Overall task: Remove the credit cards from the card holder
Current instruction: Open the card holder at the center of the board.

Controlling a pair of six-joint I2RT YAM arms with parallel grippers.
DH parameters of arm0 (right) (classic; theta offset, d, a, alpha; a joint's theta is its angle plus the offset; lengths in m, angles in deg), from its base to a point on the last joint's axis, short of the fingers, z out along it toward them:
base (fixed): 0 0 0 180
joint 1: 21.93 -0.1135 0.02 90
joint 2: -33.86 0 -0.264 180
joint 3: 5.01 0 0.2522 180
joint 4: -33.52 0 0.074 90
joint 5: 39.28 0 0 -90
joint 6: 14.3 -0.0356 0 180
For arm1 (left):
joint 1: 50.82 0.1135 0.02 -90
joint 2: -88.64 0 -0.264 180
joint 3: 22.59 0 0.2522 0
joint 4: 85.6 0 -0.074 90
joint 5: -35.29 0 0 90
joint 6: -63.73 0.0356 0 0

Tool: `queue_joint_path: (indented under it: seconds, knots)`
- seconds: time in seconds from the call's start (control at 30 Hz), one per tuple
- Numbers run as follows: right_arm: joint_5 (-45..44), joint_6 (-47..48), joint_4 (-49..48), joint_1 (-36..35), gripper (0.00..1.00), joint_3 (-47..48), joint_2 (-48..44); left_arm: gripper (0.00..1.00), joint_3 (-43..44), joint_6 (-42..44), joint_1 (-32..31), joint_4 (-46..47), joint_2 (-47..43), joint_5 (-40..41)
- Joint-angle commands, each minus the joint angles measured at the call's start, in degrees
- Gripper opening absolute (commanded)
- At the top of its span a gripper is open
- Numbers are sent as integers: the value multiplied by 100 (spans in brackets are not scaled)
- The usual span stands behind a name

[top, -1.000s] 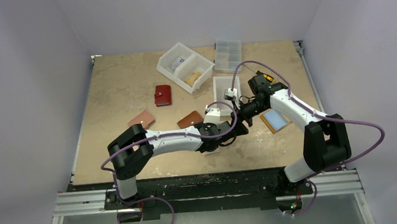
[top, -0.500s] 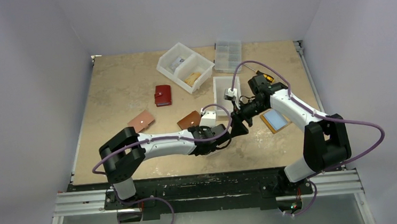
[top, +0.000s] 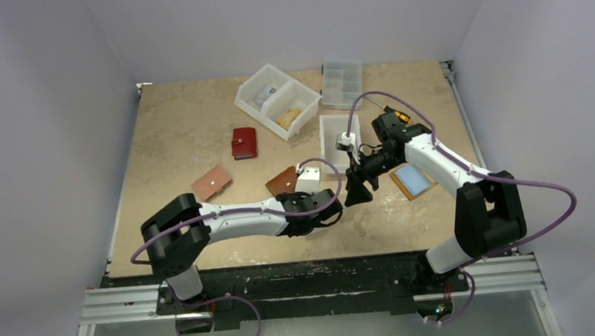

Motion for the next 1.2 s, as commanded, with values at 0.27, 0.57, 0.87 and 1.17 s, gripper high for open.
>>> queue_joint_path:
  seconds: [0.27,0.57,0.87,1.17]
  knots:
    - [88,273,93,-189,69,22,-29,0,-1520,937,1,2184,-1962,-374]
    - [52,175,-11,-299,69,11,-10,16,-1387,1165,3,1911,-1827,-475]
    - [17,138,-23,-304,69,18,2,36,-1000,1040,-2,1346,-1222,-86]
    - [-18,129,-21,-294,69,11,39,39,-868,993,3,1373,-671,-156]
